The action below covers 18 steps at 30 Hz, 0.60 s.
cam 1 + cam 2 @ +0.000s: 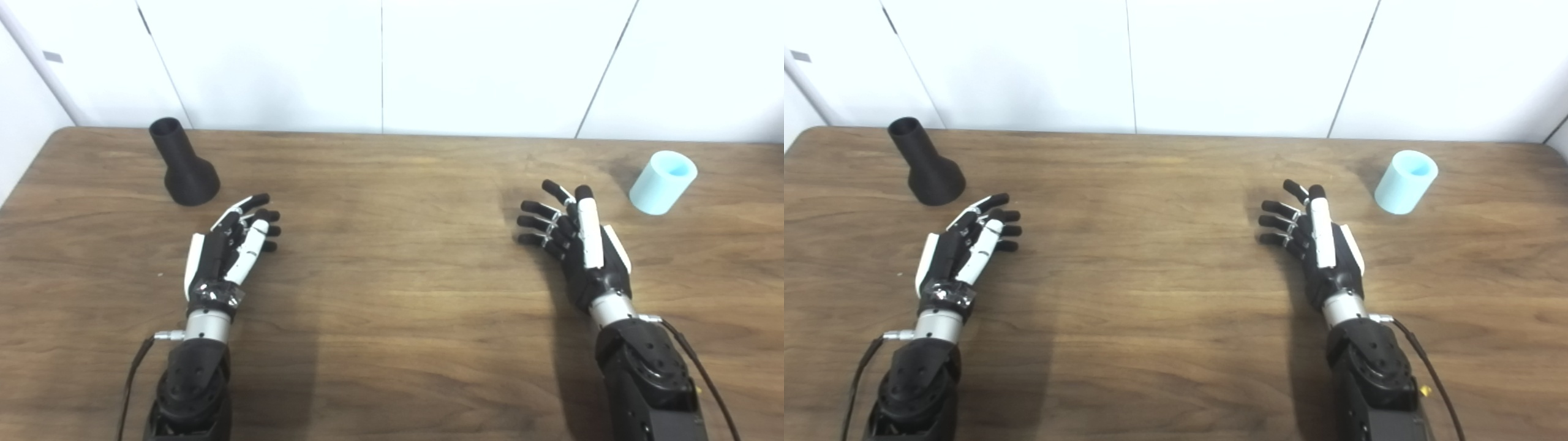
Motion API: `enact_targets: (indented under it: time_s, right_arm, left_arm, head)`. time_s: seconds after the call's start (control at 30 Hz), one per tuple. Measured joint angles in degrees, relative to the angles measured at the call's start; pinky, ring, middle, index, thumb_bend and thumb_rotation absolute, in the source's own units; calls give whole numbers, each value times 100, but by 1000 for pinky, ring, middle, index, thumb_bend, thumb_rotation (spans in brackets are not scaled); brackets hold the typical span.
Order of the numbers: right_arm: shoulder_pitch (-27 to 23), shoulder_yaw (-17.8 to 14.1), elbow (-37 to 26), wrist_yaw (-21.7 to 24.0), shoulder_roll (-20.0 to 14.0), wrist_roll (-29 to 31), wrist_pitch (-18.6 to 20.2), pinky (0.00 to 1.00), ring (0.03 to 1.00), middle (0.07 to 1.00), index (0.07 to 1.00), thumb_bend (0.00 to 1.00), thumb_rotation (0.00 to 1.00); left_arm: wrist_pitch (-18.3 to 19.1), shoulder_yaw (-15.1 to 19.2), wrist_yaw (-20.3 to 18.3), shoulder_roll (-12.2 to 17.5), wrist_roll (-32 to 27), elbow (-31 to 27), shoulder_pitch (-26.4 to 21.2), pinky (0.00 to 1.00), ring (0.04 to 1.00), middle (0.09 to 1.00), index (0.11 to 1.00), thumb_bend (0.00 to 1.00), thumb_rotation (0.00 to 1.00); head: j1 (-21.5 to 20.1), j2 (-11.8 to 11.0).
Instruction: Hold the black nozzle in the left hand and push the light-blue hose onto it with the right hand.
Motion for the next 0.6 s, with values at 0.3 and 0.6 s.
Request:
enact_targets:
  time_s: [0.3, 0.6]
  right_arm:
    - [2, -85, 267, 102, -196, 20, -295, 578, 696, 715, 874, 339, 1000]
    - [-13, -143, 454, 236, -303, 139, -527, 611, 704, 718, 879, 323, 1000]
  left_arm:
    - [-156, -49, 152, -275, -4, 161, 4, 616, 670, 717, 793, 320, 437]
    - [-162, -132, 233, -315, 242, 217, -12, 618, 677, 724, 796, 309, 417]
  head:
    - [615, -492]
    - [985, -765]
